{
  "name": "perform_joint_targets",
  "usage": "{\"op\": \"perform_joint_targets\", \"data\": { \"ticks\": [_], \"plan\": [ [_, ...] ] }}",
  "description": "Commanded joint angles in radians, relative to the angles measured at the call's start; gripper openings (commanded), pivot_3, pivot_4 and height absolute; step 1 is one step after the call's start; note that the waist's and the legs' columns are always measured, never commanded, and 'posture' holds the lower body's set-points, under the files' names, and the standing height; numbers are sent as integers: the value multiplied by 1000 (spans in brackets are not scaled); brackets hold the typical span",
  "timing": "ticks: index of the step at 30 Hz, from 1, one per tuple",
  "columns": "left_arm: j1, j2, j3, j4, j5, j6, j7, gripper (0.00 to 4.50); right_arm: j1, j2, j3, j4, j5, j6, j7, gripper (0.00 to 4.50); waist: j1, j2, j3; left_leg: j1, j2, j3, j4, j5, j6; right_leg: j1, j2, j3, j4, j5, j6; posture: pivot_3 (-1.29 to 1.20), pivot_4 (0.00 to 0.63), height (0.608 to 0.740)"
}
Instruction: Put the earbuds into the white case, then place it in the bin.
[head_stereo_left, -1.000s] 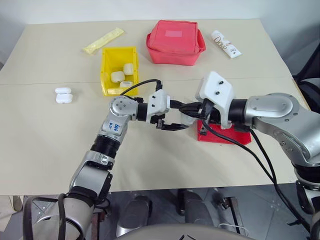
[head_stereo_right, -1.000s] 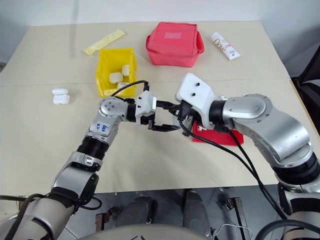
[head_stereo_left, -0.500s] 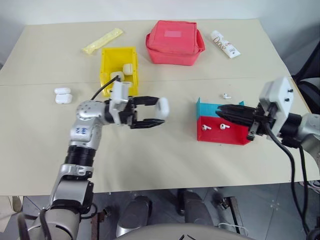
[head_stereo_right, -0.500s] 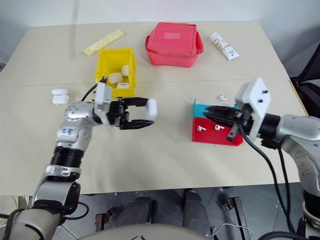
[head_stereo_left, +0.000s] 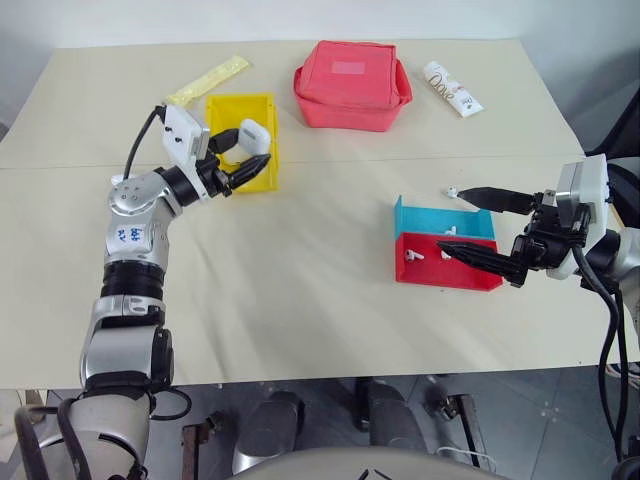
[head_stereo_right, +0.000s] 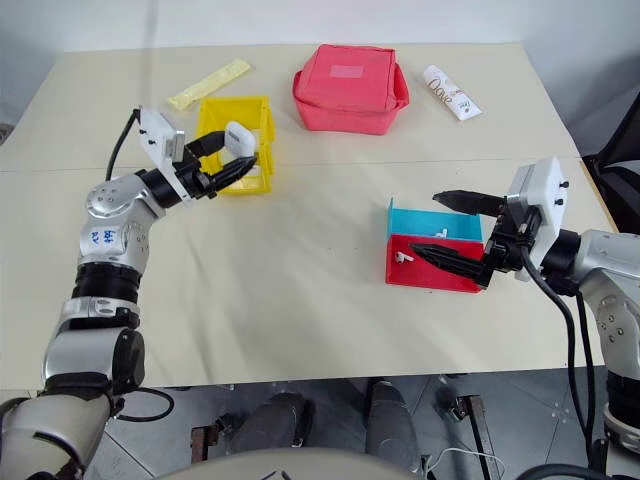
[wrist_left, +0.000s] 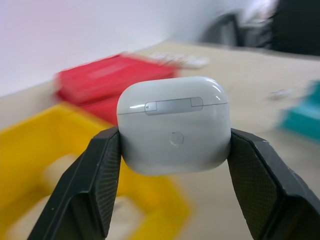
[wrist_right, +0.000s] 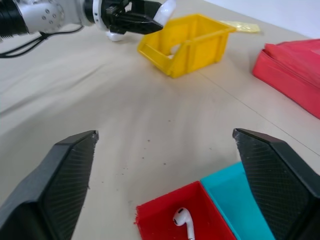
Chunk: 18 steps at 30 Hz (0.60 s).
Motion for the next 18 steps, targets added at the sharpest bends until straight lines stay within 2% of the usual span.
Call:
{"op": "perform_joint_targets", "data": {
  "ticks": [1, 5, 7, 9, 10, 13, 15, 18],
  "plan": [
    [-106, 18, -16, 139, 78, -20, 114, 2817, 21, 15, -12, -52, -1, -20, -34, 4480, 0, 0, 0, 0, 0, 0, 0, 0, 0, 0, 0, 0, 0, 0, 0, 0, 150, 740],
    [-198, 14, -33, 310, 132, -48, 163, 2817, 54, 26, -19, -90, 9, -14, -59, 4480, -2, 0, 0, 0, 0, 0, 0, 0, 0, 0, 0, 0, 0, 0, 0, 0, 150, 740],
    [-230, 17, -35, 350, 143, -45, 163, 3543, 70, 22, -32, -108, 20, -5, -64, 4500, -3, 0, 0, 0, 0, 1, 0, 0, 0, 0, 0, 0, 0, 0, 0, 0, 150, 740],
    [-234, 28, -25, 342, 130, -101, 115, 4065, 76, 14, -42, -113, 28, -1, -61, 4500, -4, -1, 0, 0, 0, 0, 0, 0, 0, -1, 0, 0, 0, 0, 0, 0, 150, 740],
    [-217, 36, -12, 309, 102, -168, 41, 4372, 75, 8, -43, -108, 30, -4, -54, 4500, -5, -1, 0, 0, 0, 0, 0, 0, 0, -1, 0, 0, 0, 0, 0, 0, 150, 740],
    [-143, 67, 24, 185, 12, -266, -173, 4445, 55, -4, -33, -85, 32, -16, -24, 4500, -7, -1, 0, 0, 0, 1, 0, 0, 0, -1, 0, 0, 0, 0, 0, 0, 150, 740],
    [-69, 91, 54, 69, -64, -247, -295, 4445, 41, -15, -21, -64, 26, -29, 12, 4500, -10, -1, 0, 0, 1, 1, 0, 0, 0, -1, -1, 0, 0, 0, 0, 0, 150, 740],
    [92, 152, 72, -148, -134, -139, -381, 4445, 28, -38, -4, -14, 10, -56, 86, 4500, -25, 0, 0, 0, 1, 1, -1, 0, 0, -1, -1, 0, 0, 0, 0, 0, 150, 740]
  ]
}}
